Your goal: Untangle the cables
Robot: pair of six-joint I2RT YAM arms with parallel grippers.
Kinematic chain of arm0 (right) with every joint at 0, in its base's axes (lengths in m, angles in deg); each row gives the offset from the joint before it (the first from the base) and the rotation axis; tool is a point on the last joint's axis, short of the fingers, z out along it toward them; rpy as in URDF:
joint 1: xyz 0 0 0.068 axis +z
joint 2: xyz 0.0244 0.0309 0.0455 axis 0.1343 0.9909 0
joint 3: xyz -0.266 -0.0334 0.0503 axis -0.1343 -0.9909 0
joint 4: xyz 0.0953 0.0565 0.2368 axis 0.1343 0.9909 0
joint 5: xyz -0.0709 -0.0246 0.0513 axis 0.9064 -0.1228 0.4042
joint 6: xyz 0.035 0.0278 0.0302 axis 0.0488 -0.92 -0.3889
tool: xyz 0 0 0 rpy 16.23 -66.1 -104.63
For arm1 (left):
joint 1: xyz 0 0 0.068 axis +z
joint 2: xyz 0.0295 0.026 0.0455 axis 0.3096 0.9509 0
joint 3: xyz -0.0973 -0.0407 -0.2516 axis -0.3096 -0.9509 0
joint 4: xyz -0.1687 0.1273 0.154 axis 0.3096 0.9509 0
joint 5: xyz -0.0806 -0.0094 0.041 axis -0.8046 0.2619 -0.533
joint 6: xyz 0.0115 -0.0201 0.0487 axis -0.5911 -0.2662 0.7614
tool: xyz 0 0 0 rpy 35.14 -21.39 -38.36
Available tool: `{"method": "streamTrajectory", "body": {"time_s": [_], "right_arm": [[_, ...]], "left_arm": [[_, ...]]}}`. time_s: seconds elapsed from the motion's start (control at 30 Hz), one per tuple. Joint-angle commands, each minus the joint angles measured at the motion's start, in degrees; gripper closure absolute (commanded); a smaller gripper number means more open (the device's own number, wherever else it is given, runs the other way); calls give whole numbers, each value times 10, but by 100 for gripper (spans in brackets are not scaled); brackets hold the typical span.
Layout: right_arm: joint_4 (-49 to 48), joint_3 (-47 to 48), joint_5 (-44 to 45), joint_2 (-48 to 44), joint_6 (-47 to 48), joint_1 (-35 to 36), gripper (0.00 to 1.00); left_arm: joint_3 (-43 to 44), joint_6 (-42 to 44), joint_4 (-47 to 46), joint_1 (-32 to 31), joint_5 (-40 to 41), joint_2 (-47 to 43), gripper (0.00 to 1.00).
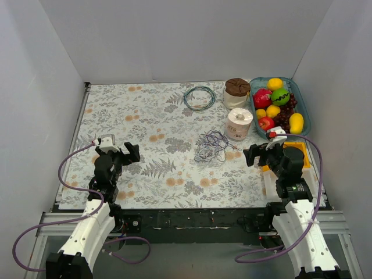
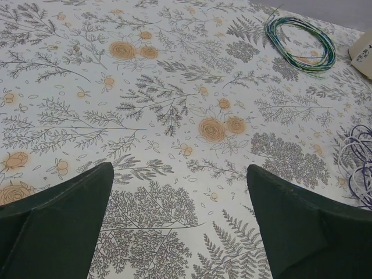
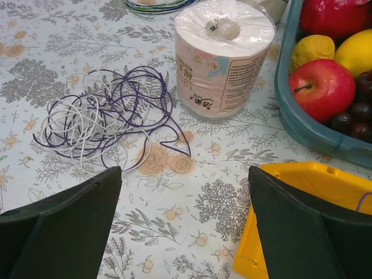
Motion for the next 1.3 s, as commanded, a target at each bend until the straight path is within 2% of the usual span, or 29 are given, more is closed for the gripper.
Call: {"method": "streamTrajectory", "body": {"time_s": [0.0, 0.13, 0.17, 0.23, 0.37, 0.47, 0.53, 0.6, 0.67, 0.73, 0.77, 0.83, 0.87, 0.97, 1.0, 1.13, 1.27], "right_arm": [[-28, 6, -17, -7, -10, -2, 3], [-26, 31, -44, 6, -27, -2, 2], [-24, 39, -51, 10, -30, -2, 2], [-17, 56, -76, 27, -35, -2, 2], [18, 127, -97, 72, -44, -1, 2], [59, 158, -94, 115, -51, -2, 2], [67, 171, -97, 134, -56, -2, 3], [63, 165, -104, 138, -62, -1, 4], [48, 153, -103, 134, -69, -1, 4], [30, 135, -96, 123, -77, -2, 4], [27, 130, -94, 118, -80, -1, 4], [25, 119, -81, 110, -85, -2, 4], [30, 118, -72, 108, -85, -1, 4], [59, 127, -49, 109, -72, -2, 4], [69, 131, -47, 109, -66, -2, 4], [105, 149, -30, 121, -33, -2, 3], [121, 150, -18, 134, -24, -3, 3]], "left_arm": [[23, 20, 6, 3, -44, -2, 2], [47, 92, 17, 3, -183, -4, 2], [57, 132, 35, 3, -261, 0, 2], [90, 136, 49, 3, -316, 24, 2], [153, 125, 86, 3, -490, 94, 2], [206, 108, 104, -10, -541, 183, 2], [267, 173, 169, -46, -489, 243, 2], [304, 248, 209, -131, -409, 272, 2], [370, 345, 263, -207, -377, 338, 2], [450, 412, 306, -245, -350, 399, 2], [482, 427, 316, -266, -349, 466, 2], [535, 442, 321, -282, -349, 528, 2], [597, 446, 322, -294, -351, 598, 2], [694, 475, 336, -329, -351, 682, 2], [711, 480, 337, -337, -355, 721, 2], [747, 508, 333, -368, -372, 784, 2], [794, 501, 329, -377, -339, 853, 2]]}}
